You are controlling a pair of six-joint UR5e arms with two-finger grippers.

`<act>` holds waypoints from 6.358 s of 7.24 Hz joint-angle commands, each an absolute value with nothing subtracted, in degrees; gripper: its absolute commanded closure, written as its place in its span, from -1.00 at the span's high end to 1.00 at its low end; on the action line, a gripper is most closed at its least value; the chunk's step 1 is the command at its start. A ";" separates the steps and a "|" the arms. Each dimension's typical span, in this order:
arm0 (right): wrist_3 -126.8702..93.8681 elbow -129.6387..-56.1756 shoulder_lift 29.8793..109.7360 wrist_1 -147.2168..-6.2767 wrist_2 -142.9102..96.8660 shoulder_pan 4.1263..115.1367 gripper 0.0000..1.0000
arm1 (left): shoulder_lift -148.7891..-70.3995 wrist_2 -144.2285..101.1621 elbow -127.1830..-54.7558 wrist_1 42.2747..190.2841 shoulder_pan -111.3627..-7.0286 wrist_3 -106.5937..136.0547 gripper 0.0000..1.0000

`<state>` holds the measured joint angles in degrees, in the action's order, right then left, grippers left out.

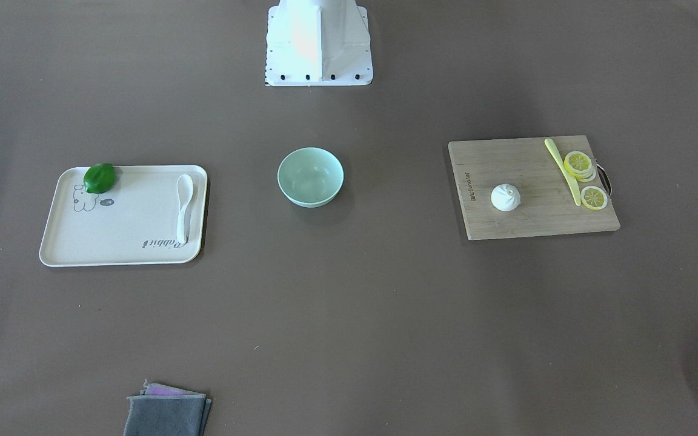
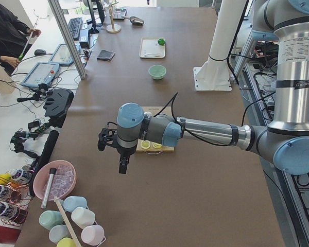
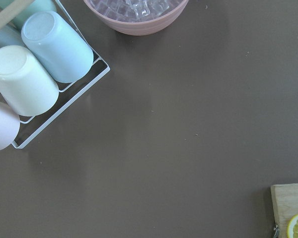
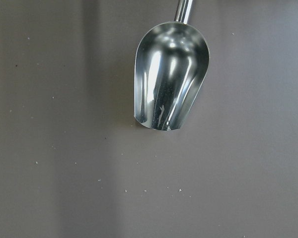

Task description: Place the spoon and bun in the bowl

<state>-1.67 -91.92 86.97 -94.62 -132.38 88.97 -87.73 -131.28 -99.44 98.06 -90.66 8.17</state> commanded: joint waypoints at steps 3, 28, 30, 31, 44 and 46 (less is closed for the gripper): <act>-1.67 -91.93 87.10 -94.57 -132.19 89.03 1.00 | -87.80 -131.31 -99.76 97.91 -90.62 8.26 0.96; -59.77 -94.05 69.43 -72.60 -117.60 41.93 0.44 | -95.54 -135.61 -98.18 115.40 -79.01 15.73 0.96; -60.29 -93.78 69.43 -72.69 -116.90 41.31 0.28 | -95.45 -135.62 -98.09 115.31 -79.01 15.73 0.96; -60.21 -93.69 69.52 -73.03 -116.89 41.05 0.29 | -95.54 -135.62 -98.17 115.05 -79.01 15.73 0.96; -60.38 -101.16 61.82 -86.80 -121.03 46.23 -1.00 | -99.13 -135.09 -100.36 114.96 -73.70 25.26 0.96; -62.22 -101.42 58.64 -87.45 -120.68 44.75 -1.00 | -99.31 -132.30 -102.11 115.14 -66.13 25.84 0.96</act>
<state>-61.21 -101.07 60.91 -86.62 -120.86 45.66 -98.93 -134.43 -100.72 115.06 -70.84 24.76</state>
